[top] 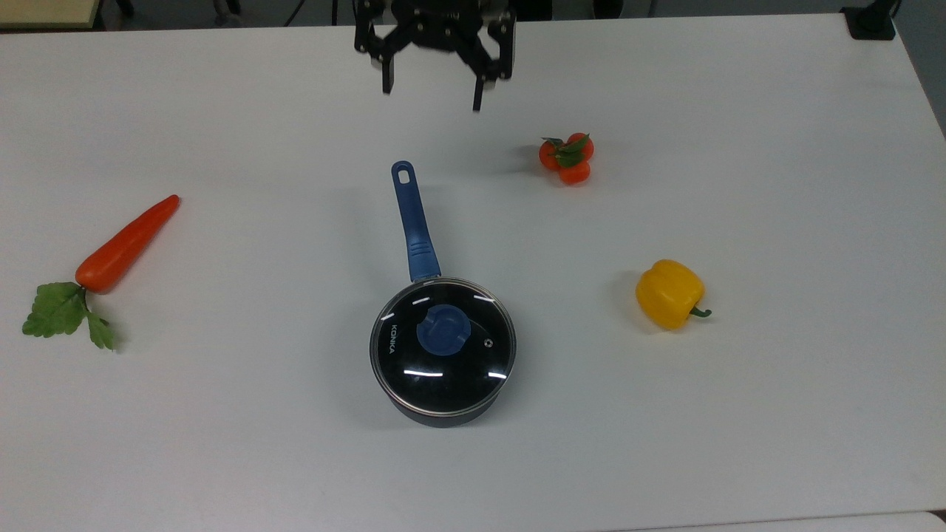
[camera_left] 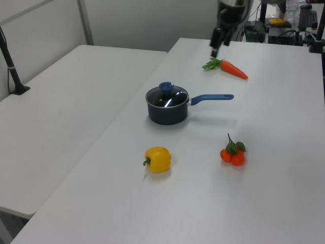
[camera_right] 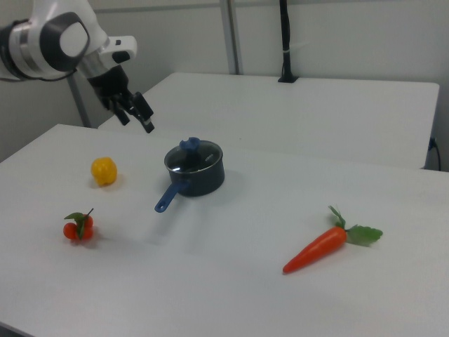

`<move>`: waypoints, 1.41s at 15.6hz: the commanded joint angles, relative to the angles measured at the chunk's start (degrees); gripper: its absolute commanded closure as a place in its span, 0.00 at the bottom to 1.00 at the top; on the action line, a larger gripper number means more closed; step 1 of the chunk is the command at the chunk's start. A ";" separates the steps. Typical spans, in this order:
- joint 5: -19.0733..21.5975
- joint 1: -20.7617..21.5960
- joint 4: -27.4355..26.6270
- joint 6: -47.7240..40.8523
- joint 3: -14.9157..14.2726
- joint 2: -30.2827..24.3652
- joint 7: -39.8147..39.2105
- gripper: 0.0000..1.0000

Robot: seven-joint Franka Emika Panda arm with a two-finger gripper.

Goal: Open lid
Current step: 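Move the gripper over the saucepan and lower it to the blue lid knob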

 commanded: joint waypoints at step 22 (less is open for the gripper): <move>-17.22 0.25 10.13 35.18 -0.67 27.63 19.54 0.01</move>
